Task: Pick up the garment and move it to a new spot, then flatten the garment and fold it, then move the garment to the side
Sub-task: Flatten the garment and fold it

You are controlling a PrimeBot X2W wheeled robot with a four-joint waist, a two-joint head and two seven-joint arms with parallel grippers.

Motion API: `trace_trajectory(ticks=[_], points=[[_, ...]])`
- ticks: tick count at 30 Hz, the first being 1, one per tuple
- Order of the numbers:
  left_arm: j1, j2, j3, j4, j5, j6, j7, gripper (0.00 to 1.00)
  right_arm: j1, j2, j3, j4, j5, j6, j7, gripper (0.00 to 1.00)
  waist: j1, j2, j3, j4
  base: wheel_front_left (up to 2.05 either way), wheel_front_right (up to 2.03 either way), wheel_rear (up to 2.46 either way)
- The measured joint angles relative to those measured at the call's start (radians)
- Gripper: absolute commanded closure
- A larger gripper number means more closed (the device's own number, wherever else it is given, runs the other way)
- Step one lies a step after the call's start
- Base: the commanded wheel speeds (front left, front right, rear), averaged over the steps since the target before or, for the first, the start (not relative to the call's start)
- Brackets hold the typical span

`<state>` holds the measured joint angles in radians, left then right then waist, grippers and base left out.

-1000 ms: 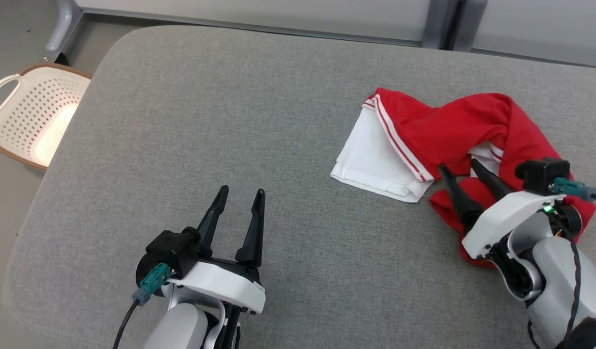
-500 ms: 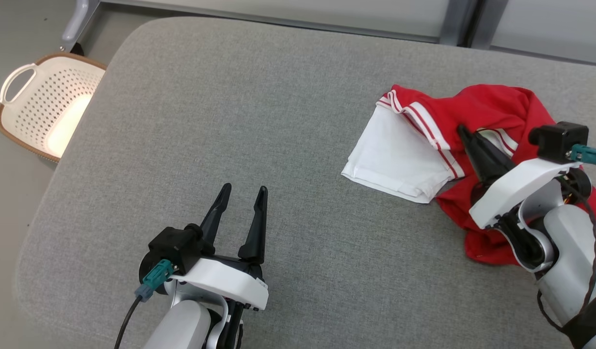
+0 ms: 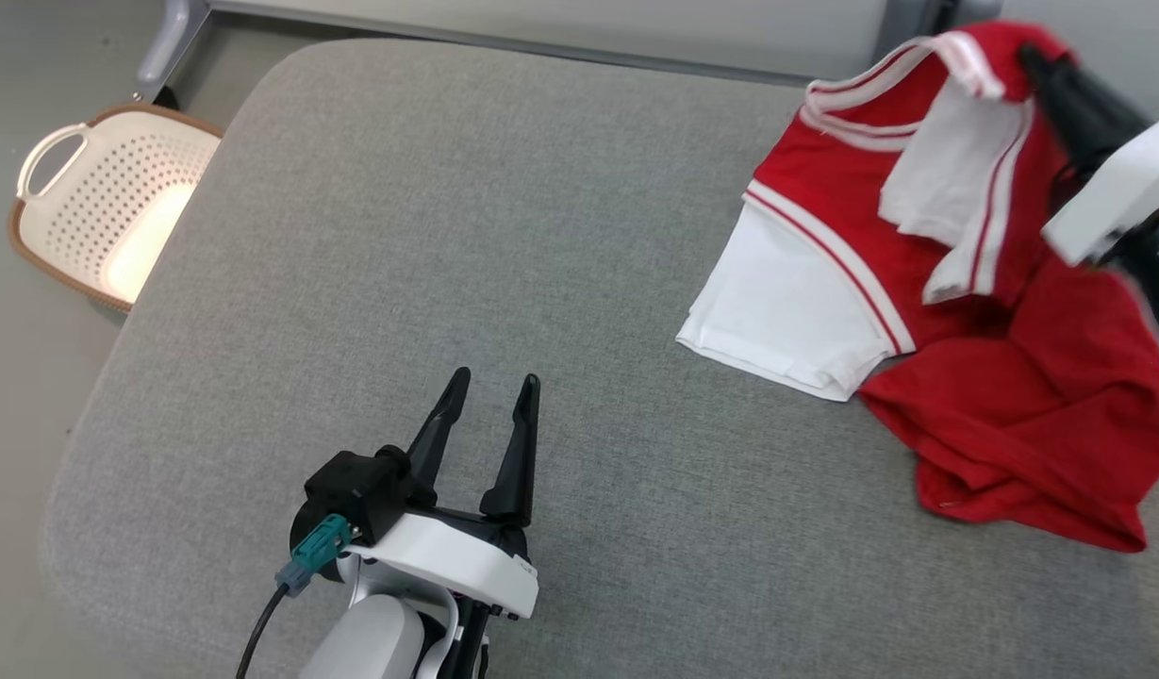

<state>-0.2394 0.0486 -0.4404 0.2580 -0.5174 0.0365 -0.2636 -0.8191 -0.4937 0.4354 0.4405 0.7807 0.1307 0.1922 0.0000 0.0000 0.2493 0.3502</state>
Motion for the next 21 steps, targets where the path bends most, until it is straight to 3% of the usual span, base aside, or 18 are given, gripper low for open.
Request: trace_trajectory(ticks=[6,7,8,14,21], points=[[-0.02,0.0,-0.04,-0.011,-0.022,0.004,0.0,0.0,-0.151,-0.069,-0.034,0.119,-0.005,0.0,0.116,1.0,0.0,0.0,0.057,0.044,0.0,0.0,0.0],[-0.022,0.001,-0.044,-0.012,-0.026,0.005,0.0,0.0,-0.174,-0.081,-0.035,0.147,-0.02,0.0,0.117,0.38,0.0,0.0,0.067,0.051,0.0,0.0,0.0],[-0.027,0.001,-0.049,-0.013,-0.029,0.006,0.0,0.0,-0.202,-0.089,-0.044,0.19,-0.035,0.0,0.117,0.0,0.0,0.0,0.078,0.058,0.0,0.0,0.0],[-0.039,0.001,-0.06,-0.017,-0.038,0.016,0.0,0.0,-0.303,-0.104,-0.043,0.408,-0.175,0.0,0.066,0.0,0.0,0.0,0.113,0.086,0.0,0.0,0.0],[-0.053,-0.001,-0.038,-0.016,-0.025,0.019,0.0,0.0,-0.298,-0.055,0.02,0.453,-0.198,0.0,-0.033,0.0,0.0,0.0,0.094,0.045,0.0,0.0,0.0]])
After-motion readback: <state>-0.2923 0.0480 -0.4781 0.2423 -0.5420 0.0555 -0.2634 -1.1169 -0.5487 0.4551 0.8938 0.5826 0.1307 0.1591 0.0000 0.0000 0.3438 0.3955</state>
